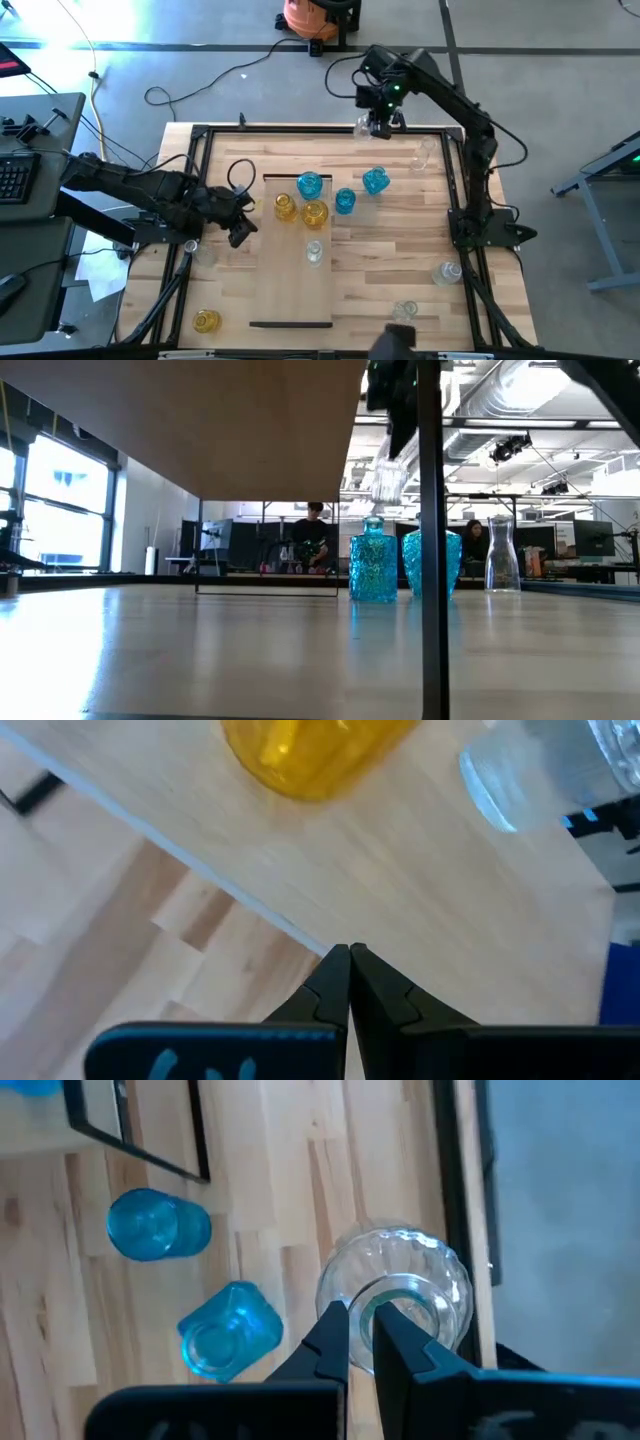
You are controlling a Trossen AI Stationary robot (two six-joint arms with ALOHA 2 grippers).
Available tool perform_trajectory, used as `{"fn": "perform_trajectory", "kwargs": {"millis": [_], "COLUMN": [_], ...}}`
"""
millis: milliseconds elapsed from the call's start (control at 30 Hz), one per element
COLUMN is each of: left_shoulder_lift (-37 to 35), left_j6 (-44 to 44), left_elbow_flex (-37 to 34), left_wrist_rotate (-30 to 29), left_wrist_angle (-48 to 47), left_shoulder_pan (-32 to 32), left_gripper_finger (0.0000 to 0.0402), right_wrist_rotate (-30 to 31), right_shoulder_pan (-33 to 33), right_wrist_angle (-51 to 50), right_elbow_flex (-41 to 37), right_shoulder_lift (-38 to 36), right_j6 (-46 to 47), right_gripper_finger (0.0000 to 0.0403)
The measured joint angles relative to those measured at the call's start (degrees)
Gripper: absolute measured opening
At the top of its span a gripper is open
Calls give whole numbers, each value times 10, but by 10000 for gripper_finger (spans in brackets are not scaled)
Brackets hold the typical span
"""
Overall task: Sort vases onto shelf
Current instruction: Put the left transparent vase on the shelf to align with the other transparent bin
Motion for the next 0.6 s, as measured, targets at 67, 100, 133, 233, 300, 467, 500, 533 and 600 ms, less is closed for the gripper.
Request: {"fn": "perform_trajectory", "kwargs": {"millis": [67,100,133,233,300,467,500,533,600], "left_shoulder_lift": [0,0,0,-3,-4,-26,-33,-41,-56], "left_j6": [19,30,43,83,106,147,152,156,165], "left_elbow_flex": [0,0,0,0,0,0,0,0,0], "left_wrist_rotate": [0,0,3,10,10,7,5,2,-6], "left_wrist_angle": [-2,-3,-8,-36,-53,-74,-75,-74,-75], "left_shoulder_pan": [10,13,16,23,27,31,31,31,31], "left_gripper_finger": [0,0,0,0,0,0,0,0,0], "right_wrist_rotate": [13,13,14,16,20,41,45,52,64], "right_shoulder_pan": [11,17,26,55,78,145,159,175,204], "right_wrist_angle": [3,3,2,3,3,3,3,3,3], "right_elbow_flex": [0,0,0,0,0,0,0,0,0], "right_shoulder_lift": [-19,-28,-37,-61,-74,-102,-106,-111,-121], "right_j6": [25,35,46,89,125,210,227,245,278], "right_gripper_finger": [0,0,0,0,0,0,0,0,0]}}
